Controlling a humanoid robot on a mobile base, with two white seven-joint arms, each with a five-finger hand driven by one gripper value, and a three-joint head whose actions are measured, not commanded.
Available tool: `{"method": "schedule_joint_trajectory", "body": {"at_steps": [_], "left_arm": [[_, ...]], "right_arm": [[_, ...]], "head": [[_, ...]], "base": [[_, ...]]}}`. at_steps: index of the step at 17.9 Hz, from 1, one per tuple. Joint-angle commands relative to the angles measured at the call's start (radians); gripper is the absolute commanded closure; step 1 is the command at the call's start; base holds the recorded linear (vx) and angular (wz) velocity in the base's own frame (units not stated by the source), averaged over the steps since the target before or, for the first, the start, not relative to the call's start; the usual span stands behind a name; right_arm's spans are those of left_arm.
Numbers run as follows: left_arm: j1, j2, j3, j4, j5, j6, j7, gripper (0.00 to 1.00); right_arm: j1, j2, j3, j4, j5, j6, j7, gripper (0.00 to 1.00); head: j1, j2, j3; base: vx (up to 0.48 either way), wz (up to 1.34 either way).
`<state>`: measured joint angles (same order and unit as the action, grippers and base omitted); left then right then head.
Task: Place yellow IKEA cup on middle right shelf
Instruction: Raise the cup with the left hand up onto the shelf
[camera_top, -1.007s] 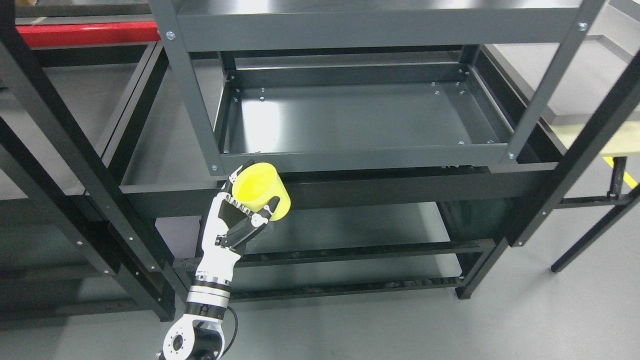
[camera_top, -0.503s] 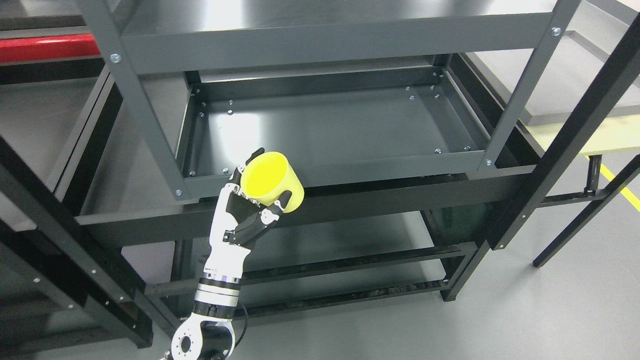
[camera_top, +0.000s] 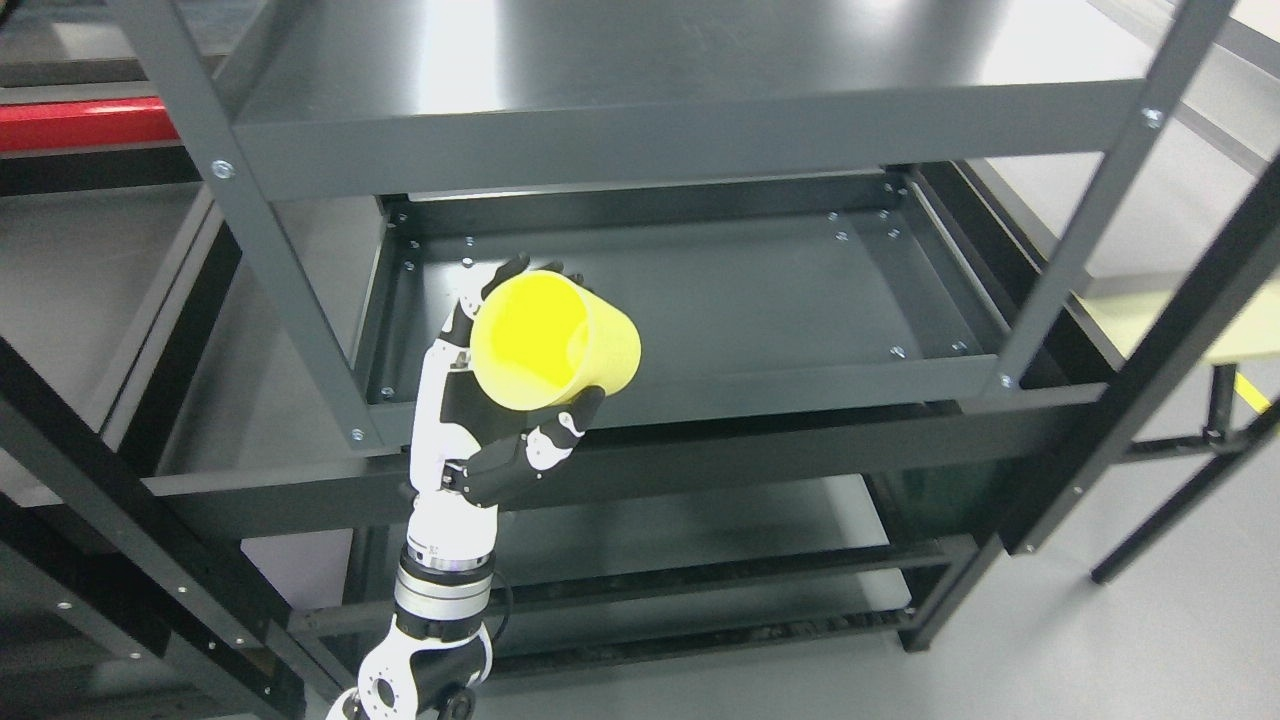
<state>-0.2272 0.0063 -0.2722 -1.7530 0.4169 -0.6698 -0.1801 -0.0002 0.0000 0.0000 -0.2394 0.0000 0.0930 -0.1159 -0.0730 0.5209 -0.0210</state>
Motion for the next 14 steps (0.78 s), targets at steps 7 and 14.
{"method": "schedule_joint_trajectory", "body": {"at_steps": [7, 14], "left_arm": [[-0.314, 0.011, -0.353, -0.022, -0.036, -0.08, -0.004, 0.98], [-0.542, 0.011, -0.412, -0.02, -0.035, 0.053, 0.149, 1.0]], "right_arm": [[0.014, -0.017, 0.017, 0.0, -0.025, 0.001, -0.001, 0.01], [0.014, -0.017, 0.017, 0.0, -0.025, 0.001, -0.001, 0.01]], "head": [[0.0, 0.0, 0.0], [0.0, 0.0, 0.0]], "base": [[0.151, 0.26], [0.116, 0.2]]}}
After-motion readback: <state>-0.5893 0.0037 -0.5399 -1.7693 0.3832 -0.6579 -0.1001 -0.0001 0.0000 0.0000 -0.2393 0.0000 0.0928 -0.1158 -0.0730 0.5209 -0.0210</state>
